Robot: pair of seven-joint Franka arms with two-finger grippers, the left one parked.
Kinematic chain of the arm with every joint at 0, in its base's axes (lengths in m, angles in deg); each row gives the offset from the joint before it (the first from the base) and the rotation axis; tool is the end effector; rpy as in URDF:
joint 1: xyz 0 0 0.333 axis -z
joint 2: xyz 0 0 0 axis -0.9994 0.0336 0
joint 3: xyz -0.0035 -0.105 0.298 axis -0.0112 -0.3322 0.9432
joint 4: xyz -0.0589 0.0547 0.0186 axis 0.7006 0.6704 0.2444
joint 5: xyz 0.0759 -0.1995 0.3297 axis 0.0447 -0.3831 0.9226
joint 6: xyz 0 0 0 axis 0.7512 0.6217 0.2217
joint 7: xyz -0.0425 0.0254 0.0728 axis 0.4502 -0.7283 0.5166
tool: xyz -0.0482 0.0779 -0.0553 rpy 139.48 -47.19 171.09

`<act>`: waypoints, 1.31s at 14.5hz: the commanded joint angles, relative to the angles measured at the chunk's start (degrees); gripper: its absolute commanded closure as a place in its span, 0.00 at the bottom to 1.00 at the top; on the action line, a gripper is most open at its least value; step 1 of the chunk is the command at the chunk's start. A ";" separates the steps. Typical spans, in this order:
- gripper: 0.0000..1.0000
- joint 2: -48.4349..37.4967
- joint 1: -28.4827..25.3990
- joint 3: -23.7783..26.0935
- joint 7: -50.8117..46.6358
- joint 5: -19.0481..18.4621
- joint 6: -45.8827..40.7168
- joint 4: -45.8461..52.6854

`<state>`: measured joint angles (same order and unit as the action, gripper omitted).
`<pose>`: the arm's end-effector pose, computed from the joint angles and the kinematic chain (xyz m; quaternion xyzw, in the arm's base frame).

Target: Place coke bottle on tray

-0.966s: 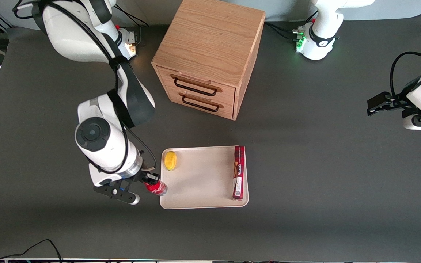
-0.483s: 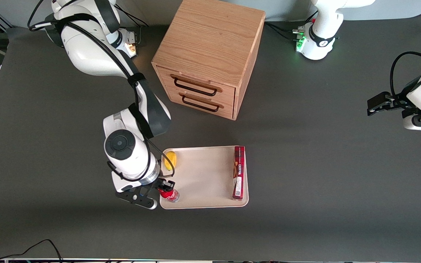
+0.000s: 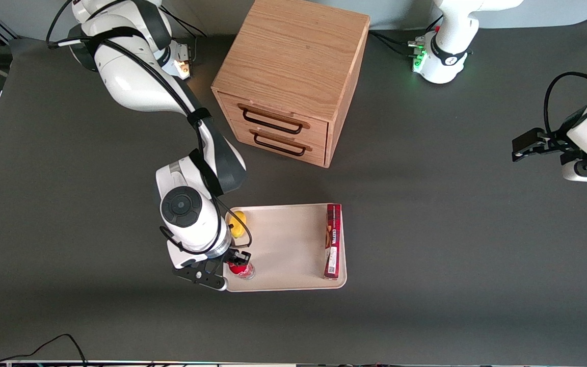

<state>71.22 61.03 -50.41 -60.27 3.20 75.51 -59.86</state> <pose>0.7172 0.3355 0.3349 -0.9844 0.1609 -0.0705 0.0130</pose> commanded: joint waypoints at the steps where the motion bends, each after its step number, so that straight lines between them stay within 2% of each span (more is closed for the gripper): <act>1: 0.01 1.27 -0.47 -0.53 -1.38 -0.90 -0.20 2.55; 5: 0.00 -0.21 -0.38 -0.53 -1.21 -0.90 -1.08 2.55; 9: 0.00 -7.40 0.50 -0.27 -0.59 -0.46 -11.78 -1.47; 14: 0.00 -28.39 2.78 0.61 8.62 -0.02 -12.60 -25.00; 19: 0.00 -48.26 9.71 0.87 21.17 0.33 -12.42 -45.06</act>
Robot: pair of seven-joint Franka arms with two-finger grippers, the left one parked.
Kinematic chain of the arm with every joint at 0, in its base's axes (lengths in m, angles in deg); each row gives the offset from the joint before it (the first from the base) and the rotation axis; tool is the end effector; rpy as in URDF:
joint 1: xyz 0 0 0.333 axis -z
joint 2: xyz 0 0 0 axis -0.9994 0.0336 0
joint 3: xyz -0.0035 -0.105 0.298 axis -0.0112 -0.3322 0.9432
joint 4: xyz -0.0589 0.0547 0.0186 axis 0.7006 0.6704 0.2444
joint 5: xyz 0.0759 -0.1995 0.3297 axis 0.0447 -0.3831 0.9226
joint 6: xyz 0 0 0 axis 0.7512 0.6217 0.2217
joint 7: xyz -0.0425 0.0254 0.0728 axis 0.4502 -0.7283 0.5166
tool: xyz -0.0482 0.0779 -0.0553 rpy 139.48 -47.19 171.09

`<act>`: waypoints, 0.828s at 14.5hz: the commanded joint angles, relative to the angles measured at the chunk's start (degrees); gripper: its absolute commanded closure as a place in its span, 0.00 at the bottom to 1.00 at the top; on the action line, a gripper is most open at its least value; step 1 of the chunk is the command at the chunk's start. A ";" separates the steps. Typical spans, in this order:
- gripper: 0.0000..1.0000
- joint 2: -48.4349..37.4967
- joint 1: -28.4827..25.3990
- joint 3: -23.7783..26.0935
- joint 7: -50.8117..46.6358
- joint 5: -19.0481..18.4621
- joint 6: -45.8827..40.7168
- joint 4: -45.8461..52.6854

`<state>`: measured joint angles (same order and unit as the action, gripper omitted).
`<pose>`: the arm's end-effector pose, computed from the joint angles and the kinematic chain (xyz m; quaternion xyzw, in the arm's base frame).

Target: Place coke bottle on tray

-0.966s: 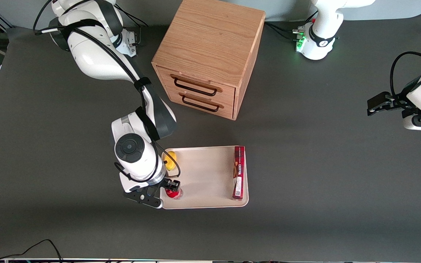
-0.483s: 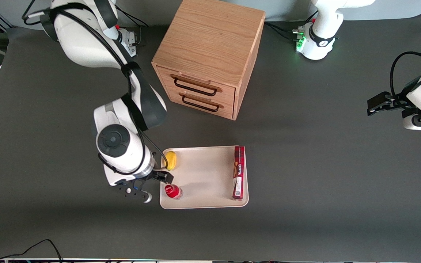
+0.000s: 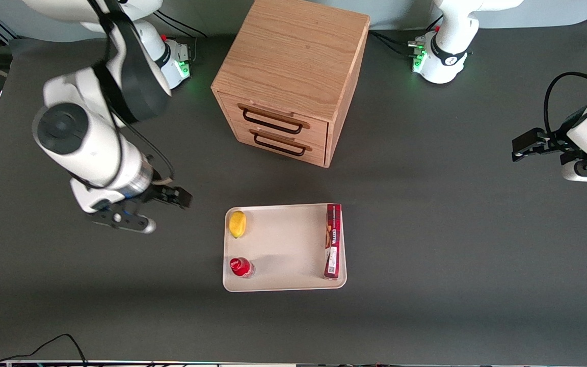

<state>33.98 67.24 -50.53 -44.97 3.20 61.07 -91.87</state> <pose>0.6062 0.1949 0.5099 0.9952 -0.0959 -0.0076 0.0205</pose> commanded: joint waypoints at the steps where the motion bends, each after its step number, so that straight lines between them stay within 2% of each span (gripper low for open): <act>1: 0.00 -13.75 6.22 1.60 9.82 1.12 1.94 -15.42; 4: 0.00 -18.08 17.54 8.26 16.44 2.35 -0.07 -17.11; 6: 0.00 -19.22 22.83 12.06 17.42 2.09 -1.66 -16.85; 10: 0.00 -19.93 24.61 11.81 23.56 1.92 -5.53 -15.45; 12: 0.00 -19.93 24.70 11.54 23.22 1.92 -5.62 -15.27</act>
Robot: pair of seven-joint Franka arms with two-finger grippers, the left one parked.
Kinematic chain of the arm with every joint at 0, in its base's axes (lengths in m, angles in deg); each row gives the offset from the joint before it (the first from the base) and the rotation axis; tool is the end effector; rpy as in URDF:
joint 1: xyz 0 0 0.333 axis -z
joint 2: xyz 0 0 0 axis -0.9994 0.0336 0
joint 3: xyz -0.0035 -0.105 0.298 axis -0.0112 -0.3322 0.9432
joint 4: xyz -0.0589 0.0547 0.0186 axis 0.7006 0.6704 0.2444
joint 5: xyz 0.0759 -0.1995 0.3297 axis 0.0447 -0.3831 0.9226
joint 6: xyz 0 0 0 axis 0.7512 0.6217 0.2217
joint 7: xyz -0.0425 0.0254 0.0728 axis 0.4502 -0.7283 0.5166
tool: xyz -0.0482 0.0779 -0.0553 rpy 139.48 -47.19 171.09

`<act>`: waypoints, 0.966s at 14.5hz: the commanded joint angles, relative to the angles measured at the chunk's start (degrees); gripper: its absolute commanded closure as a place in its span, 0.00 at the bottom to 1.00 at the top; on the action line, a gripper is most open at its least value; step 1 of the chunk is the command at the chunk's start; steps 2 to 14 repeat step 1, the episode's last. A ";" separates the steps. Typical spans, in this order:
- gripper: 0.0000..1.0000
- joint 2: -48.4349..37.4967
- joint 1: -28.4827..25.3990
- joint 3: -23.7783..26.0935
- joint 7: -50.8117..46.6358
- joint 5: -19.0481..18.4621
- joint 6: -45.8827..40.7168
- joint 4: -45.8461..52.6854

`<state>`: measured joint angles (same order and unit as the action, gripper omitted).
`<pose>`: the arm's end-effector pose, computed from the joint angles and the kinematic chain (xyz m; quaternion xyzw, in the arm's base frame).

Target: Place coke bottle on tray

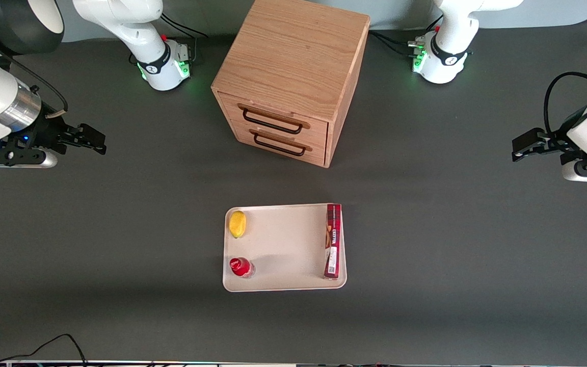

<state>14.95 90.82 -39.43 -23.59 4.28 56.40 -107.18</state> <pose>0.5302 0.0504 0.5697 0.9995 -0.0213 -0.0232 0.0075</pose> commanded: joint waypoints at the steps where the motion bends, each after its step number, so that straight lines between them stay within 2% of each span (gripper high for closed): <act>1: 0.00 -0.81 1.12 0.44 1.49 0.83 -1.22 0.04; 14: 0.00 -0.81 1.12 0.44 1.49 0.83 -1.22 0.04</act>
